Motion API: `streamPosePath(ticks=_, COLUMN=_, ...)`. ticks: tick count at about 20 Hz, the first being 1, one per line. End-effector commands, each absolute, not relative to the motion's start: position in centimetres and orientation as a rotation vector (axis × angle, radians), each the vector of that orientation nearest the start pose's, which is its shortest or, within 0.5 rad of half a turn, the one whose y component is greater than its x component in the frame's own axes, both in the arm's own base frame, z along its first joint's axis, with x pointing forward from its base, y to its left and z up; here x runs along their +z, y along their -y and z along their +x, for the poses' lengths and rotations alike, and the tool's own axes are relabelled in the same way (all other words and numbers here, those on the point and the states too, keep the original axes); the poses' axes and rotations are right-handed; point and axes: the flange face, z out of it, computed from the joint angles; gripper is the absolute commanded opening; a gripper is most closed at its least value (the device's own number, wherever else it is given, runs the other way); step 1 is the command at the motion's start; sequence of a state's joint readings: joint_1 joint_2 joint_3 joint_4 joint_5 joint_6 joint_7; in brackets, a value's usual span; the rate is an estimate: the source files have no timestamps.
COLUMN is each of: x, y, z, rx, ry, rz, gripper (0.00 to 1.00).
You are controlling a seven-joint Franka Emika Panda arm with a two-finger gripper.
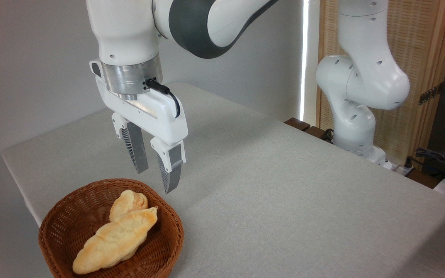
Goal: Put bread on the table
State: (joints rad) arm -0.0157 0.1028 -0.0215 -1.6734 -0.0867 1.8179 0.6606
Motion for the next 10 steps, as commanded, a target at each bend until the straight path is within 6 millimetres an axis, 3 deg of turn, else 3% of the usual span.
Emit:
streamPosePath(ticks=1, x=54.3, y=2.6, z=59.5, rx=-0.083, ry=-1.092, rz=-3.031, gripper=1.00)
streamPosePath(ticks=10, x=52.8, y=4.3, z=60.5, rx=-0.110, ry=-1.128, rz=-3.014, gripper=1.00)
